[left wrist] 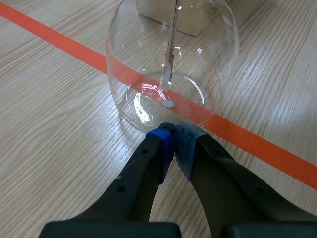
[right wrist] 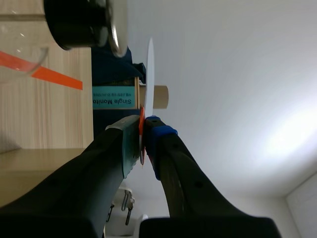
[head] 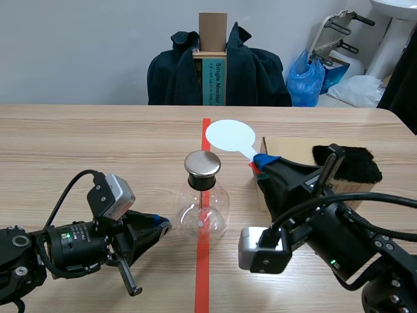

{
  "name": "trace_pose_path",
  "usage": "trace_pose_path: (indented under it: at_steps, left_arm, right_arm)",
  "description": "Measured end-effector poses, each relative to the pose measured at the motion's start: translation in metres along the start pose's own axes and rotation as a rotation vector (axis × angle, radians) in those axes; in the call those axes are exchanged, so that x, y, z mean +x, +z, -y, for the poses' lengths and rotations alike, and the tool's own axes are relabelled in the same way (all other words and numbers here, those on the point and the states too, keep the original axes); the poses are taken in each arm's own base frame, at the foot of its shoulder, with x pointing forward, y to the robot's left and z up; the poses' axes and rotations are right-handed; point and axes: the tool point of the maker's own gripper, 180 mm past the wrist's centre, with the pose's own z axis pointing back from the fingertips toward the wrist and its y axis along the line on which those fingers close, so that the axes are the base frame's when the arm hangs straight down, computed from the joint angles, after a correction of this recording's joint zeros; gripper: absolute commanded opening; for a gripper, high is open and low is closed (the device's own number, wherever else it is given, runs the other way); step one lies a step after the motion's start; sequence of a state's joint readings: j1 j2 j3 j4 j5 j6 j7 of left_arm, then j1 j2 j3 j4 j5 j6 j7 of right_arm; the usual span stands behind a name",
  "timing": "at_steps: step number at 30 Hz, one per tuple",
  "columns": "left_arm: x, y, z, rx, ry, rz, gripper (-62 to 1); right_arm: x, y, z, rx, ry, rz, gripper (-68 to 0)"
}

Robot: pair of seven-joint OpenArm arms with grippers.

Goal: Do the electroscope experiment.
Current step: 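Move the plate toward and away from the electroscope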

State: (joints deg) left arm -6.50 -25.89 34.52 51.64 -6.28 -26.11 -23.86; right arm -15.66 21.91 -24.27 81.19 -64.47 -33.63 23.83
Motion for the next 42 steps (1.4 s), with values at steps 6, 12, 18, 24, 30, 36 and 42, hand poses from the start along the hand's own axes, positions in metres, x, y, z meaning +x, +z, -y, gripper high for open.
trace_pose_path:
  at_steps: [6,12,18,24,30,36,42]
  left_arm:
    - [0.0,0.0,0.0,0.0,0.0,0.0,-59.0]
    - [0.0,0.0,0.0,0.0,0.0,0.0,-59.0]
    - [0.0,0.0,0.0,0.0,0.0,0.0,-59.0]
    - [0.0,0.0,0.0,0.0,0.0,0.0,-59.0]
    - [0.0,0.0,0.0,0.0,0.0,0.0,-59.0]
    - [0.0,0.0,0.0,0.0,0.0,0.0,-59.0]
    - [0.0,0.0,0.0,0.0,0.0,0.0,-59.0]
  right_arm:
    - [-0.007,0.004,0.007,-0.015,-0.002,-0.048,-66.7]
    - [-0.009,0.008,0.003,-0.002,-0.012,-0.073,-66.7]
    - [-0.002,0.008,-0.007,0.053,-0.025,-0.037,-66.7]
    - [0.013,0.008,-0.006,0.053,-0.028,0.048,-66.7]
    - [0.026,0.009,-0.007,0.055,-0.02,0.119,-66.7]
    - [0.038,0.011,-0.007,0.059,-0.015,0.188,-66.7]
    - [0.045,0.013,-0.008,0.064,-0.006,0.229,-66.7]
